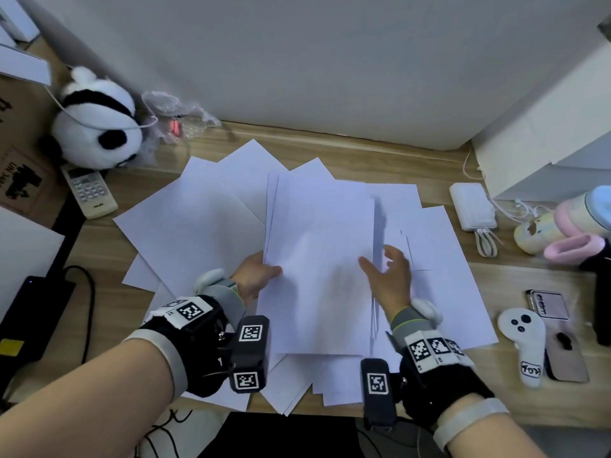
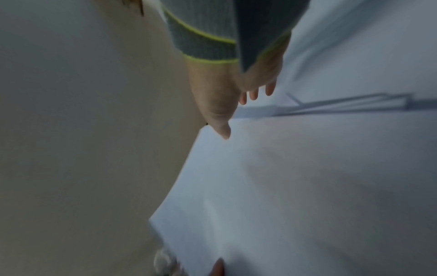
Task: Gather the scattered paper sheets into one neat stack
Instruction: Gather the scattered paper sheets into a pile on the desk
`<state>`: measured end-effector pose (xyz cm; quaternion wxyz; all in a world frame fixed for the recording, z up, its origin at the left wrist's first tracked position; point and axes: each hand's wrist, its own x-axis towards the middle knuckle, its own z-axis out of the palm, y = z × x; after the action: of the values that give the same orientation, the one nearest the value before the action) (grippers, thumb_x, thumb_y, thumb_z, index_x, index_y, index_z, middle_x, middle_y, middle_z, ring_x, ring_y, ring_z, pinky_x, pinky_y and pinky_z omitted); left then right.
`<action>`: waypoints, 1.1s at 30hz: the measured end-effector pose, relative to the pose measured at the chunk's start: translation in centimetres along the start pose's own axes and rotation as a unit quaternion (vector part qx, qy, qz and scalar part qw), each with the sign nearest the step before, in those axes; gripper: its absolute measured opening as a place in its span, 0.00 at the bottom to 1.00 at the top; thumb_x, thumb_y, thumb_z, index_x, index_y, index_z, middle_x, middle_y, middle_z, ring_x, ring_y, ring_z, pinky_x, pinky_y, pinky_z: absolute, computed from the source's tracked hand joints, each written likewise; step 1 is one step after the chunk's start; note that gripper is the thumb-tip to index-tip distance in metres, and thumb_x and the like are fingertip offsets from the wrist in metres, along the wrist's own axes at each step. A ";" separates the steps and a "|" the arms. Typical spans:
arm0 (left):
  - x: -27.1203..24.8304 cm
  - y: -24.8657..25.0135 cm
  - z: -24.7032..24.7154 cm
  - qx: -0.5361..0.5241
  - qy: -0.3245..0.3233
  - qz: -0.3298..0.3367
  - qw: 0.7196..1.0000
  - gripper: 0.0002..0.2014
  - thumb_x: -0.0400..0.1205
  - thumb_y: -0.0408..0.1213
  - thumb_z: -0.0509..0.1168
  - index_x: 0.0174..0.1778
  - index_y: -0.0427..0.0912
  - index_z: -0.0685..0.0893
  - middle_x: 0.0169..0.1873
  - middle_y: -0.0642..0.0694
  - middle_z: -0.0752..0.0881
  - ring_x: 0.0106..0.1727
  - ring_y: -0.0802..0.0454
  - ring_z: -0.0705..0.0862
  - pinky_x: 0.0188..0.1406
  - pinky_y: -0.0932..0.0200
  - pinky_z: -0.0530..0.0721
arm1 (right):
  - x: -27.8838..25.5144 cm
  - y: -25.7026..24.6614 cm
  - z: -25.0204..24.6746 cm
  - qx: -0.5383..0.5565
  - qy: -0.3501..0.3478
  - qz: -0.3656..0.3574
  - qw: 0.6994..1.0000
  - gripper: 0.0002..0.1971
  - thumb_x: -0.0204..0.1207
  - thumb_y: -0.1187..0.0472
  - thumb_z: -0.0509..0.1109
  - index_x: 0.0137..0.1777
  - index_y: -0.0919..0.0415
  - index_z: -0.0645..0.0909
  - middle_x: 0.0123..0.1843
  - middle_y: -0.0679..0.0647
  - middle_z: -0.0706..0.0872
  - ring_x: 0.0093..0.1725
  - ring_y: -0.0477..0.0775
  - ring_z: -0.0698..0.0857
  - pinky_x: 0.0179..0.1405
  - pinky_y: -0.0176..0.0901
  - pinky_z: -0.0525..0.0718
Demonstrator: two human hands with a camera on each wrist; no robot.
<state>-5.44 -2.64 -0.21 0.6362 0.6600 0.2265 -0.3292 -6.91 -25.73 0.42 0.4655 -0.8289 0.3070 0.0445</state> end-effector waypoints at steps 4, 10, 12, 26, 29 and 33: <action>-1.1 2.6 0.3 -0.075 0.006 0.078 0.994 0.12 0.80 0.22 0.61 0.56 0.36 0.83 0.41 0.43 0.90 0.42 0.44 0.87 0.48 0.52 0.85 | 0.5 -1.5 -2.5 0.182 -0.112 0.037 0.976 0.23 0.73 0.57 0.74 0.66 0.60 0.77 0.62 0.53 0.84 0.61 0.54 0.84 0.63 0.47 0.81; -2.2 5.5 1.4 -0.038 0.016 0.166 0.985 0.07 0.75 0.26 0.71 0.44 0.43 0.88 0.37 0.53 0.92 0.41 0.54 0.89 0.52 0.60 0.87 | 0.0 -4.6 -3.7 0.280 -0.064 -0.079 0.955 0.05 0.68 0.64 0.77 0.41 0.53 0.86 0.36 0.37 0.92 0.41 0.36 0.89 0.44 0.28 0.86; -2.5 5.5 1.8 -0.019 0.025 0.173 0.984 0.10 0.74 0.26 0.72 0.49 0.40 0.87 0.42 0.49 0.90 0.45 0.52 0.87 0.54 0.60 0.86 | -0.1 -4.3 -3.6 0.272 -0.070 -0.082 0.956 0.07 0.68 0.64 0.78 0.41 0.53 0.86 0.37 0.36 0.91 0.41 0.34 0.88 0.44 0.24 0.84; -0.2 3.5 -1.6 -0.089 0.247 0.045 0.964 0.09 0.81 0.25 0.58 0.53 0.39 0.78 0.48 0.38 0.80 0.49 0.47 0.76 0.47 0.54 0.72 | 1.7 -5.5 0.1 0.205 -0.179 0.007 0.962 0.21 0.83 0.46 0.53 0.44 0.58 0.83 0.40 0.52 0.86 0.42 0.51 0.83 0.44 0.40 0.81; -0.5 1.7 -5.4 0.028 0.298 -0.072 0.952 0.17 0.85 0.28 0.55 0.68 0.32 0.78 0.62 0.36 0.82 0.64 0.42 0.79 0.59 0.55 0.74 | 1.6 -5.8 2.9 0.156 -0.248 0.030 0.956 0.16 0.84 0.54 0.55 0.56 0.61 0.83 0.50 0.54 0.87 0.52 0.56 0.83 0.49 0.41 0.80; -0.6 0.2 -8.1 0.213 0.271 -0.124 0.930 0.17 0.85 0.29 0.55 0.69 0.31 0.79 0.70 0.30 0.79 0.73 0.36 0.76 0.68 0.54 0.73 | 1.0 -7.0 6.4 0.083 -0.294 0.040 0.951 0.16 0.82 0.62 0.59 0.66 0.66 0.79 0.56 0.57 0.82 0.55 0.55 0.80 0.56 0.46 0.80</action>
<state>-4.54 5.43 0.17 0.3491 0.8110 0.3945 -0.2544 -0.91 -18.43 1.62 0.5999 -0.7246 0.1921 0.2794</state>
